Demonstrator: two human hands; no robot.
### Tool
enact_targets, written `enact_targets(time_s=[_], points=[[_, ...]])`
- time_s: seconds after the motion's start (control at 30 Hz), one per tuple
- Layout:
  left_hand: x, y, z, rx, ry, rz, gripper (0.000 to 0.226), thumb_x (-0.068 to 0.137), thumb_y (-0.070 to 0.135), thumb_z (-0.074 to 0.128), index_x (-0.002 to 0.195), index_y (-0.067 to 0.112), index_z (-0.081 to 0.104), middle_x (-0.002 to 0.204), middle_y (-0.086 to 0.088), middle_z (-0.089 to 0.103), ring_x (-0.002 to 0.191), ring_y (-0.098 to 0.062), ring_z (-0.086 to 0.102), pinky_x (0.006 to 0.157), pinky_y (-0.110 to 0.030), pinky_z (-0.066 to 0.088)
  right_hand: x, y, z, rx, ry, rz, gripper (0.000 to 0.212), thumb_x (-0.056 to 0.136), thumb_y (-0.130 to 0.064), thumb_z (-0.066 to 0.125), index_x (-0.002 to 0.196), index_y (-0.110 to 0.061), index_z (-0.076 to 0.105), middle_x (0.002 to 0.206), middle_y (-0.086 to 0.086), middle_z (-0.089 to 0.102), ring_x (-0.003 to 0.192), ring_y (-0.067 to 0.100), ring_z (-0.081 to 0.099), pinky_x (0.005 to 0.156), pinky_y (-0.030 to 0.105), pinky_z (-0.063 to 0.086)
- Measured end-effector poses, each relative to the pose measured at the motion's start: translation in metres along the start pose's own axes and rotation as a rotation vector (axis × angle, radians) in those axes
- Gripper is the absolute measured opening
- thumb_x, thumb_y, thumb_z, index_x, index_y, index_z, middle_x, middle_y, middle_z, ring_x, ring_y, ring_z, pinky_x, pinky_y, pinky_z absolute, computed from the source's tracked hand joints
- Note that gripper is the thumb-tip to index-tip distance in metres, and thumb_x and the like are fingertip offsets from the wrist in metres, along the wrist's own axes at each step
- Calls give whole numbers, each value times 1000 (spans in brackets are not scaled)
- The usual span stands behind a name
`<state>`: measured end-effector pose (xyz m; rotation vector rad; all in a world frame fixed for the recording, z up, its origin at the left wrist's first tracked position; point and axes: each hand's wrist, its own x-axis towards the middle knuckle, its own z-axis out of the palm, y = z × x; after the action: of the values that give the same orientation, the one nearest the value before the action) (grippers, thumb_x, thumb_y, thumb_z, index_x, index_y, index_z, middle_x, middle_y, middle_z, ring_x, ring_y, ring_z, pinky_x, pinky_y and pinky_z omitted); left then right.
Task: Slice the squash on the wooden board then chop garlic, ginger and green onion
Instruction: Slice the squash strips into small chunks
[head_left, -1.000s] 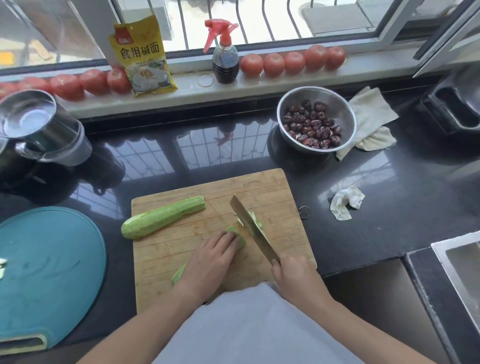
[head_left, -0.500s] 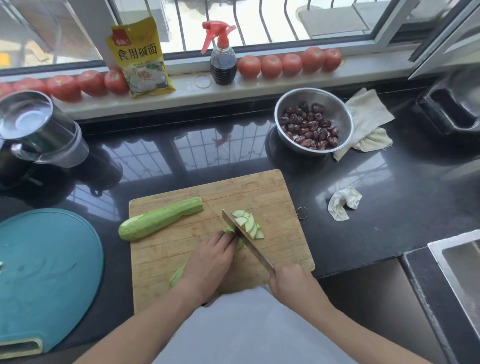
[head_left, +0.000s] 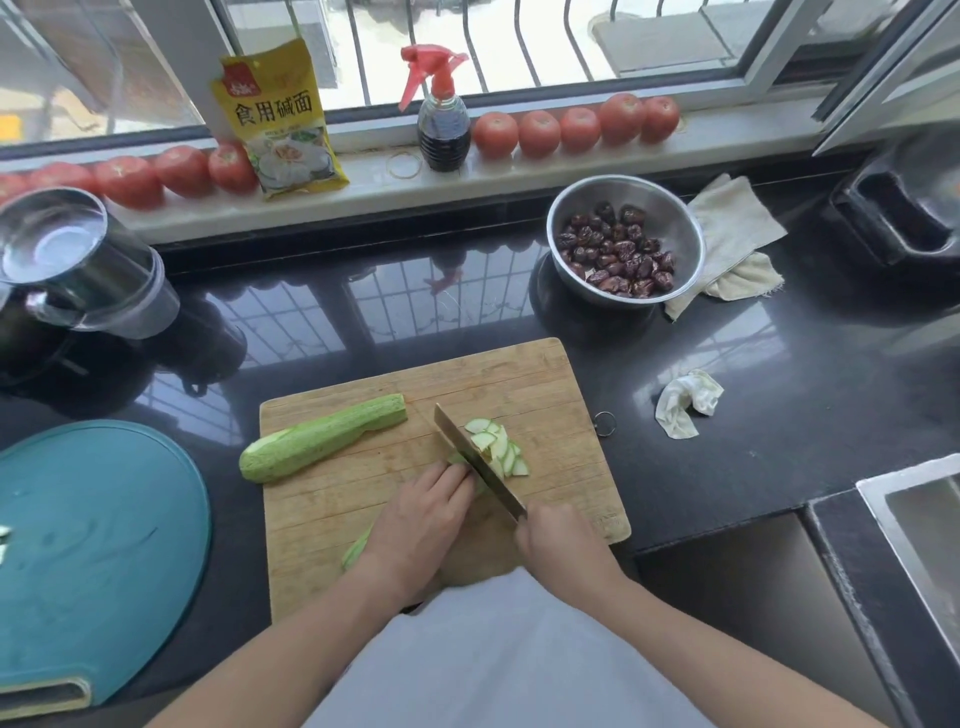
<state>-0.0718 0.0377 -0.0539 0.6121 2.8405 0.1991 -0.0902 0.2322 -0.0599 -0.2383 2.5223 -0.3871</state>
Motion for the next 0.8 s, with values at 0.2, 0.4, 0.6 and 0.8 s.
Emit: enact_targets(time_s=[0.2, 0.4, 0.6, 0.8], points=[[-3, -2, 5, 11, -17, -32, 53, 74, 6, 73, 126, 6, 65, 122, -7, 64, 109, -26, 62, 78, -35, 58, -18, 12, -6, 24, 59, -3, 34, 94, -26, 44, 62, -20, 35, 58, -2, 46, 52, 20, 43, 49, 33, 28], [-1, -5, 14, 8, 24, -11, 55, 77, 1, 63, 133, 2, 61, 125, -11, 63, 114, -29, 61, 85, -39, 58, -30, 15, -4, -103, 9, -17, 20, 92, -23, 41, 72, -19, 39, 62, -2, 38, 62, 28, 43, 53, 33, 32], [0, -6, 20, 8, 67, 21, 56, 76, 1, 63, 132, 2, 62, 125, -11, 64, 112, -27, 60, 93, -34, 56, -30, 14, 3, -168, 10, 29, 18, 89, -21, 40, 71, -21, 36, 58, -6, 32, 60, 26, 42, 43, 30, 19], [0, -7, 21, 25, 51, 28, 54, 83, 2, 57, 137, 2, 56, 128, -11, 59, 114, -29, 56, 95, -37, 54, -6, -2, 2, -66, -58, -8, 23, 90, -15, 44, 67, -16, 45, 62, 2, 47, 62, 31, 51, 53, 31, 35]])
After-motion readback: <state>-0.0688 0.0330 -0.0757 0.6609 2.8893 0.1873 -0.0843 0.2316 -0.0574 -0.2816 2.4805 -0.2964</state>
